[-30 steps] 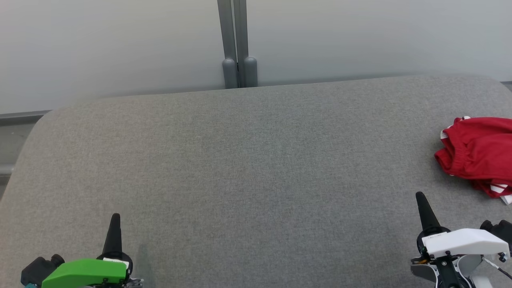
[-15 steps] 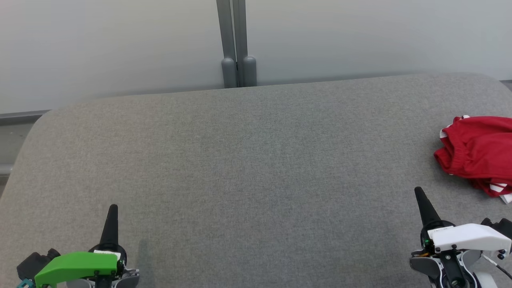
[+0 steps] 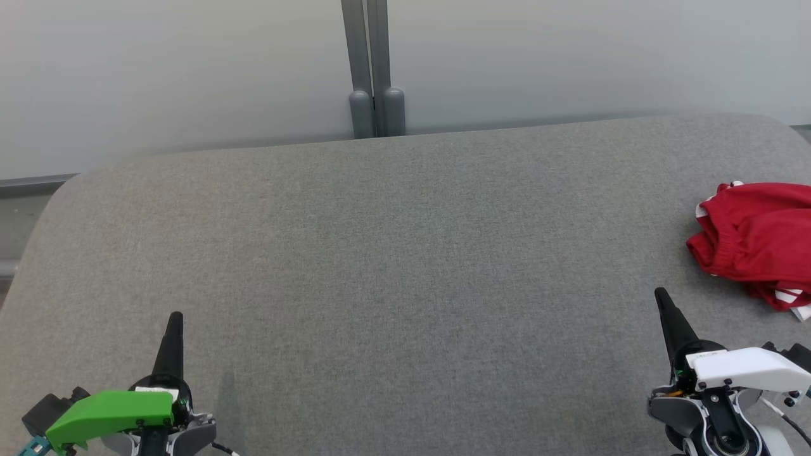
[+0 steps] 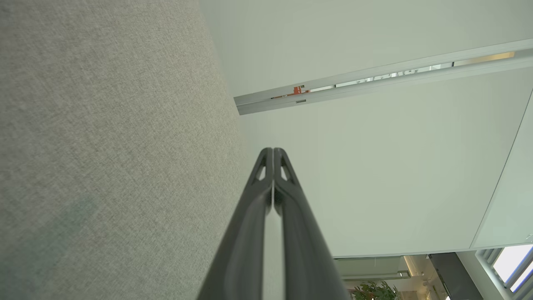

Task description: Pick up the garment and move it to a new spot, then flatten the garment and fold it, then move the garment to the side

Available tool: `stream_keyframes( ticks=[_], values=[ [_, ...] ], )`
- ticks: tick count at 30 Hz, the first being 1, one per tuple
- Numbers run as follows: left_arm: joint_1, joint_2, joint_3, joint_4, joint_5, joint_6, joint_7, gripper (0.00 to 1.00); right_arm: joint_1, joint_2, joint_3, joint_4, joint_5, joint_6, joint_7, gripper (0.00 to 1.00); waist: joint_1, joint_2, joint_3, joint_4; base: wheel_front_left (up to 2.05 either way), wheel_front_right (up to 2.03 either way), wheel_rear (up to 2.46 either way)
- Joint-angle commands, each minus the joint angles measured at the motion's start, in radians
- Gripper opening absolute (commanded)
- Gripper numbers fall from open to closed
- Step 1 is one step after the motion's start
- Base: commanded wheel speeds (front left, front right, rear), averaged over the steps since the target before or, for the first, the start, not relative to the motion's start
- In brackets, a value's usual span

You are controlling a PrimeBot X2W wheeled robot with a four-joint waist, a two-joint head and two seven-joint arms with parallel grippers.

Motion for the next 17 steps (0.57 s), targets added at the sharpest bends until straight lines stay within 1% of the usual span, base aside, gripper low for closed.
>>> stream_keyframes(
  ticks=[1,17],
  values=[
    [-0.023,0.008,0.005,-0.008,-0.018,-0.007,0.008,0.00,-0.020,-0.006,-0.003,-0.001,0.022,0.001,0.008,0.00,0.0000,-0.0001,0.000,0.000,0.00,0.00,0.00],
    [-0.044,0.009,0.016,-0.014,-0.124,-0.008,0.036,0.00,-0.037,-0.006,-0.007,0.003,0.147,0.001,0.037,0.00,0.0000,-0.0001,0.003,-0.003,0.00,0.00,0.00]
  ],
)
